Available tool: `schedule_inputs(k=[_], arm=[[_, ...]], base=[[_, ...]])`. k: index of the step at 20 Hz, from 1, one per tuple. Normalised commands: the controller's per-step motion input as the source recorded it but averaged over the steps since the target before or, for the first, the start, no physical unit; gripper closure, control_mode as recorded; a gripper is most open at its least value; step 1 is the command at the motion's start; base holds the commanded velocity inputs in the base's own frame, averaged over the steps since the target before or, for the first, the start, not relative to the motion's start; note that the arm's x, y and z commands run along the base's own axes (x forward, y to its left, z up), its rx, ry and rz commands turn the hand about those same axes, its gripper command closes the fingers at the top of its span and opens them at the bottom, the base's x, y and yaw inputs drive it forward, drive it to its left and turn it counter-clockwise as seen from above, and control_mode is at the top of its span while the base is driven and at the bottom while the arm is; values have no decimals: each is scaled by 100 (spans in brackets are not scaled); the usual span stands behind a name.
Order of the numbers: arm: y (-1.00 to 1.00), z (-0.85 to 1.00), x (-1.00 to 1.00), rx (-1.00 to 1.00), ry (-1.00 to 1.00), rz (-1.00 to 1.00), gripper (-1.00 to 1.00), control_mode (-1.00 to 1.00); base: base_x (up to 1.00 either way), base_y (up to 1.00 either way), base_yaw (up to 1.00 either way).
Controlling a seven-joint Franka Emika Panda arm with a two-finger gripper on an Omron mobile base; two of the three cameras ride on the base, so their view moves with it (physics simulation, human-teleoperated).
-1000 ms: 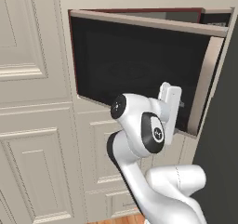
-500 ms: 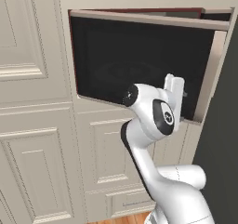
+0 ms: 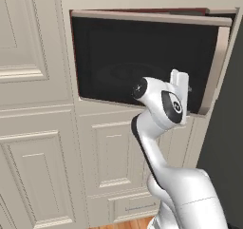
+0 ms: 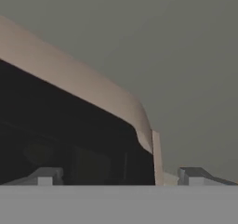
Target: Transport the fish from the fridge to the microwave and turn on the microwave.
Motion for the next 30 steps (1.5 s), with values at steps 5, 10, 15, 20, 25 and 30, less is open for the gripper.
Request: schedule_inputs(k=[5,10,15,20,25,30], arm=[[-23,0,55,0,9,0,-100,-100],[-22,0,44,0,9,0,-100,-100],[-20,0,36,0,8,0,-100,-100],[-26,0,37,0,9,0,-100,-100],[-29,0,30,3,7,2,-100,-100],[-26,0,30,10,7,8,-100,-100]], base=[[0,0,0],[0,0,0],[0,0,0],[0,0,0],[0,0,0],[0,0,0]])
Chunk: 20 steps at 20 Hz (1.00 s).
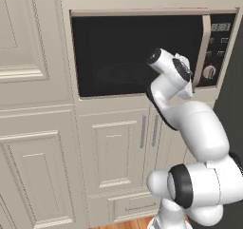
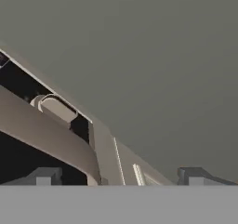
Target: Transport the fish from the fridge to the microwave and turn on the microwave.
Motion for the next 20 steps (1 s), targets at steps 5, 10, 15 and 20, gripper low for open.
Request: schedule_inputs(k=[5,10,15,20], arm=[[-15,0,16,15,5,13,-100,-100],[-7,-2,21,17,3,16,-100,-100],[-1,-5,26,17,3,17,-100,-100],[0,-3,16,13,5,18,-100,-100]], base=[[0,0,0],[0,0,0],[0,0,0],[0,0,0]])
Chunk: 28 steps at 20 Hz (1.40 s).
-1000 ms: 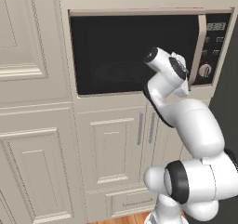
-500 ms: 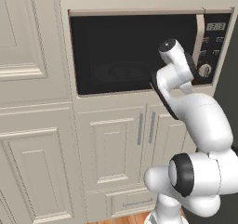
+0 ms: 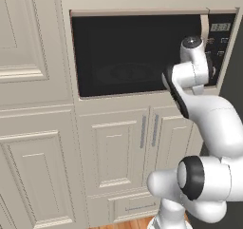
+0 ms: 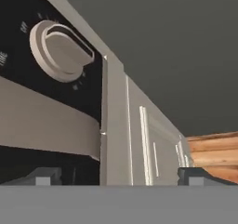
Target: Transport the fish from the fridge to the microwave and turn on the microwave.
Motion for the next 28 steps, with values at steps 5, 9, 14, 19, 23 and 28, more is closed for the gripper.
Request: schedule_inputs(k=[5,9,14,19,23,28], arm=[[0,0,-9,9,3,19,-100,-100],[0,1,-41,4,0,9,-100,-100],[-2,1,-41,11,0,4,-100,-100],[-20,11,-28,21,0,3,-100,-100],[-26,19,-35,24,-4,2,-100,-100],[-21,19,-19,22,-4,0,-100,-100]], base=[[0,0,0],[0,0,0],[0,0,0],[0,0,0],[0,0,0],[0,0,0]])
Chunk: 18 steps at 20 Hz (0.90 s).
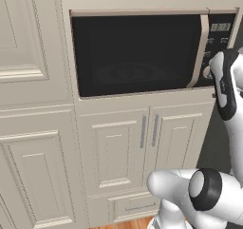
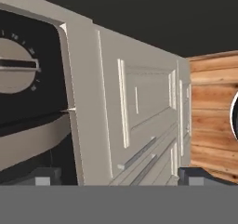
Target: Transport the fish from the fridge to the microwave and turn on the microwave.
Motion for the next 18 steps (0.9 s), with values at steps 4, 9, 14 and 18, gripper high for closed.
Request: schedule_inputs(k=[4,9,14,18], arm=[[-17,8,-3,9,-5,0,-100,-100],[-10,3,9,0,-12,0,-100,-100],[-10,10,4,0,-21,0,-100,-100],[-6,3,18,1,-17,0,-100,-100]], base=[[0,0,0],[0,0,0],[0,0,0],[0,0,0]])
